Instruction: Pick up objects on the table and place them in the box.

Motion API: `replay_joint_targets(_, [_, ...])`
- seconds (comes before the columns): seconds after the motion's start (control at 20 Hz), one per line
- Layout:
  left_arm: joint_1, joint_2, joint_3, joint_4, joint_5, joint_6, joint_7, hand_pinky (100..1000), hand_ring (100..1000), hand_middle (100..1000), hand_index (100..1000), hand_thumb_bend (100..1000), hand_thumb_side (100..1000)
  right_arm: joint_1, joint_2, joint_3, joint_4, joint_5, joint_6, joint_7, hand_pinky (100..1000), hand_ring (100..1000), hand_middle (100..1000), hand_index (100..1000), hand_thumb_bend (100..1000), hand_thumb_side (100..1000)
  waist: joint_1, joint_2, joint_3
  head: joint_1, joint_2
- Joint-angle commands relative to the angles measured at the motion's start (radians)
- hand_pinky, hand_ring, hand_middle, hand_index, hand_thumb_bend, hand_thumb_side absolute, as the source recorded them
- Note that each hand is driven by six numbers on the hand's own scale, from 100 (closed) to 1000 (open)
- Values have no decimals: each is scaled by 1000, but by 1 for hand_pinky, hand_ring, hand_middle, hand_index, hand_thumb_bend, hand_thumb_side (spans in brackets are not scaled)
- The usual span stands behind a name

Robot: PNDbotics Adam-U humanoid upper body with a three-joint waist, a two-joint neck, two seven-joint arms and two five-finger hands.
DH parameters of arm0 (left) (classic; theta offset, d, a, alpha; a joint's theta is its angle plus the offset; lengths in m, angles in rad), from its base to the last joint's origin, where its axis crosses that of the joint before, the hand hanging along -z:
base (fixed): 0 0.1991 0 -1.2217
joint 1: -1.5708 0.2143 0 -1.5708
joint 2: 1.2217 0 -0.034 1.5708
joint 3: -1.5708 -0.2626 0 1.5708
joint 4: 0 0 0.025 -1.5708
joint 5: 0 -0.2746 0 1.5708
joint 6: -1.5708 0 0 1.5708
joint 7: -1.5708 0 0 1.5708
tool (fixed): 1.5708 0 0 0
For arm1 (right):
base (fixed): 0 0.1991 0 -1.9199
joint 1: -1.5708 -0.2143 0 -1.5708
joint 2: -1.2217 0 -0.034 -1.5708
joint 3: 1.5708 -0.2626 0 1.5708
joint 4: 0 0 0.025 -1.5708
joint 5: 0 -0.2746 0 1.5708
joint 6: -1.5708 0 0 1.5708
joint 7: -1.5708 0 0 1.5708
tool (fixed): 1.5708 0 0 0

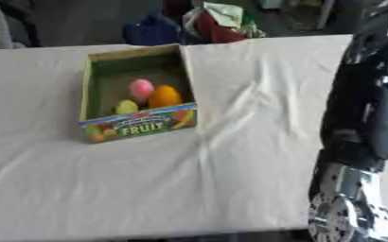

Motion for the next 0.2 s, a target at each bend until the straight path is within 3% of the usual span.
replay_joint_targets(0.05, [32,19,96,87,80,-41,45,720,612,598,718,591,919,-32,-73,-82,-149,21,133,13,718,719,697,801,100,698,-1,-20,5,-8,6])
replay_joint_targets(0.1, [49,18,122,130,106,-58,47,718,610,597,716,584,922,-36,-86,-103,-192,40,168,23,718,718,695,800,100,700,-2,-24,7,-9,6])
replay_joint_targets(0.15, [66,16,146,179,139,-75,48,718,608,595,715,438,929,-41,-98,-123,-237,64,202,34,717,716,692,799,100,746,-3,-28,8,-11,6])
replay_joint_targets(0.2, [80,16,164,228,177,-96,48,718,608,595,715,572,931,-46,-107,-139,-280,92,231,47,717,716,690,798,100,701,-4,-31,8,-13,6])
